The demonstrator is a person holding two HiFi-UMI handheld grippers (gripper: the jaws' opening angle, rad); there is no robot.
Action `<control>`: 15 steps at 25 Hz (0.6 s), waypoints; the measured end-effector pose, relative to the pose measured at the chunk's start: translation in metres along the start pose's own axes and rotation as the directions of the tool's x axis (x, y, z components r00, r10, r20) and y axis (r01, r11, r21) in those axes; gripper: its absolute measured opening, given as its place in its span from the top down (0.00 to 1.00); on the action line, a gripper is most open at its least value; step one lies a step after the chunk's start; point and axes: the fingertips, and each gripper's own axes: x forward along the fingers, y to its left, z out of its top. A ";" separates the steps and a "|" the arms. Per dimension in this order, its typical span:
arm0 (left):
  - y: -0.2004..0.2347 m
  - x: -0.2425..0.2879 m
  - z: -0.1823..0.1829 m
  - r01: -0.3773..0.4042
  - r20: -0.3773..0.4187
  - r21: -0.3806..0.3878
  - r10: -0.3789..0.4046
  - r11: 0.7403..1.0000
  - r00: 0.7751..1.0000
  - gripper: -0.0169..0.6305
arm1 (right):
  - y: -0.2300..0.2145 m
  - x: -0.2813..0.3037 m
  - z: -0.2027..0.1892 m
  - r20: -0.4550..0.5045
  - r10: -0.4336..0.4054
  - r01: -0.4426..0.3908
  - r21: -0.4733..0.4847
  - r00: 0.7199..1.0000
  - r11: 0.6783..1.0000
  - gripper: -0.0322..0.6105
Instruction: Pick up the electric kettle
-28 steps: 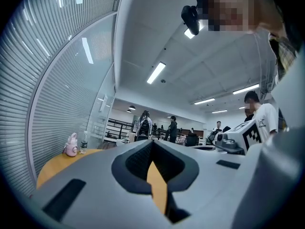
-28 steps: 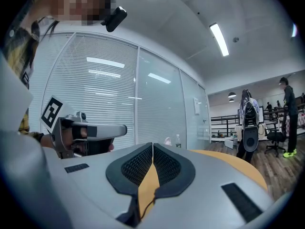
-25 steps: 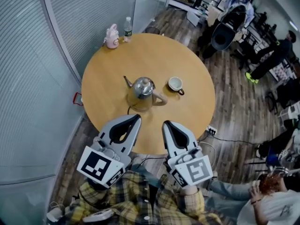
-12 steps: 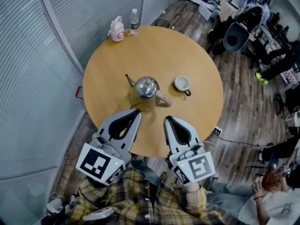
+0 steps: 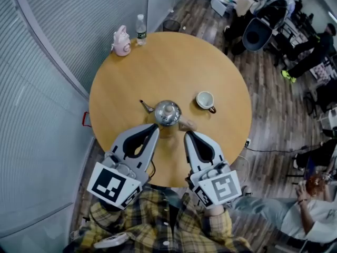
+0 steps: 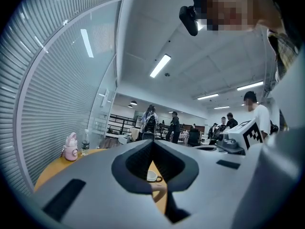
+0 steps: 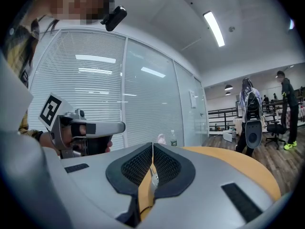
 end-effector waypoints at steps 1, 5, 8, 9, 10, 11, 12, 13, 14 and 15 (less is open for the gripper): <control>0.006 0.003 0.000 0.013 -0.004 0.000 -0.013 1.000 1.000 0.97 | -0.001 0.006 0.001 0.003 -0.014 0.014 0.002 1.000 1.000 0.90; 0.025 0.011 0.004 0.069 -0.016 -0.002 -0.069 0.998 0.998 0.97 | -0.003 0.027 0.005 0.009 -0.071 0.071 0.008 0.997 0.997 0.90; 0.038 0.015 0.004 0.106 -0.025 -0.005 -0.106 0.994 0.994 0.97 | -0.003 0.040 0.004 0.006 -0.108 0.108 0.009 0.994 0.994 0.90; 0.041 0.016 0.003 0.118 -0.030 -0.007 -0.118 0.993 0.993 0.97 | -0.003 0.043 0.003 0.004 -0.120 0.120 0.008 0.993 0.993 0.90; 0.043 0.018 0.002 0.129 -0.035 -0.009 -0.129 0.992 0.991 0.97 | -0.003 0.045 0.003 0.001 -0.131 0.131 0.007 0.991 0.991 0.90; 0.045 0.019 0.001 0.140 -0.039 -0.011 -0.140 0.990 0.989 0.97 | -0.003 0.047 0.002 -0.001 -0.143 0.143 0.006 0.990 0.990 0.90; 0.047 0.020 0.000 0.149 -0.042 -0.012 -0.149 0.989 0.988 0.97 | -0.004 0.049 0.002 -0.003 -0.154 0.154 0.006 0.988 0.988 0.90; 0.048 0.021 -0.001 0.156 -0.045 -0.015 -0.157 0.988 0.987 0.97 | -0.004 0.049 0.002 -0.005 -0.163 0.163 0.006 0.987 0.987 0.90; 0.049 0.021 -0.001 0.162 -0.046 -0.017 -0.163 0.987 0.986 0.97 | -0.005 0.050 0.001 -0.007 -0.170 0.170 0.007 0.985 0.985 0.90; 0.049 0.022 -0.003 0.167 -0.048 -0.019 -0.168 0.986 0.985 0.97 | -0.005 0.050 0.000 -0.009 -0.176 0.176 0.006 0.984 0.984 0.90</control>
